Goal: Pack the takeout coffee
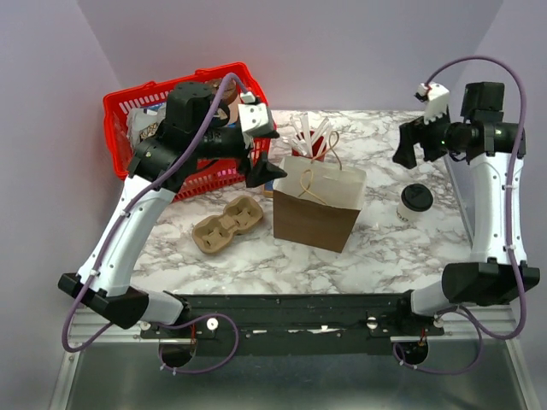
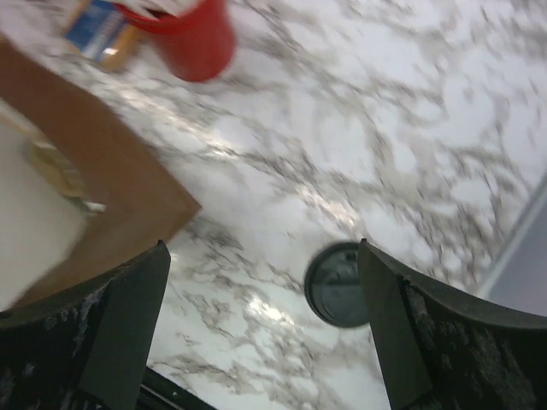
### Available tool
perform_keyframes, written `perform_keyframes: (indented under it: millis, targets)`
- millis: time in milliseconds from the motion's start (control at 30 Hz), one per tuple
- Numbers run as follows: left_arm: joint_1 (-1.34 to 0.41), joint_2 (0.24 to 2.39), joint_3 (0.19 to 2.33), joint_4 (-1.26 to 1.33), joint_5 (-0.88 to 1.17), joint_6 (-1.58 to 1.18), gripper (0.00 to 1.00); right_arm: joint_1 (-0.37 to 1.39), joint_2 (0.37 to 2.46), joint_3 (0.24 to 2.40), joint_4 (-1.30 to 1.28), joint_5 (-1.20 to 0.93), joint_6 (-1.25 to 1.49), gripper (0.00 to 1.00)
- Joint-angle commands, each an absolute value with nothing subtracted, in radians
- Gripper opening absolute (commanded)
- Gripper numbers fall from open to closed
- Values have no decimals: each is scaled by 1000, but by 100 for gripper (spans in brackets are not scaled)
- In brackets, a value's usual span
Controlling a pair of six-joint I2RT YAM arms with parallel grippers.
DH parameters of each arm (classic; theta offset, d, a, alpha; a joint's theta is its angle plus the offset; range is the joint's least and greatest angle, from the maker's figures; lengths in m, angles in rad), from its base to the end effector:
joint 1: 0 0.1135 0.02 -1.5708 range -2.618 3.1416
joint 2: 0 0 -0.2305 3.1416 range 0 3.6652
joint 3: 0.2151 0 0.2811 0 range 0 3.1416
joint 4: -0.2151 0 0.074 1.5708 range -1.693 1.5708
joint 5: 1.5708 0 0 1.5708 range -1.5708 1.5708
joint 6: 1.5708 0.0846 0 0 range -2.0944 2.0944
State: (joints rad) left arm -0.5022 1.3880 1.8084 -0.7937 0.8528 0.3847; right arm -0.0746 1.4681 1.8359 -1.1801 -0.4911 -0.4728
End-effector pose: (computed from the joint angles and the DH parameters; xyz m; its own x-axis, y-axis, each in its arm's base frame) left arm 0.2542 -0.2123 0.4597 0.0532 0.2524 -0.9661 0.9832 0.1557 0.0949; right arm 0.3353 0.0149 0.3897 -0.5271 -0.3633 -0.7683 -0.5591 0.8291 -0.0085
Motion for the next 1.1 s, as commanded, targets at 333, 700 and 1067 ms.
perform_keyframes:
  millis: [333,700,1067]
  targets:
    - [-468,1376,1726,-672,756,324,99,-158,1588,1566,-1157,-217,-787,100]
    - [-468,1368,1689,-680,798,345,99,-166,1675,1554,-1158,-127,-848,100]
    - [-468,1387,1689,-678,824,342,99,-184,1736,1575,-1160,-129,-845,100]
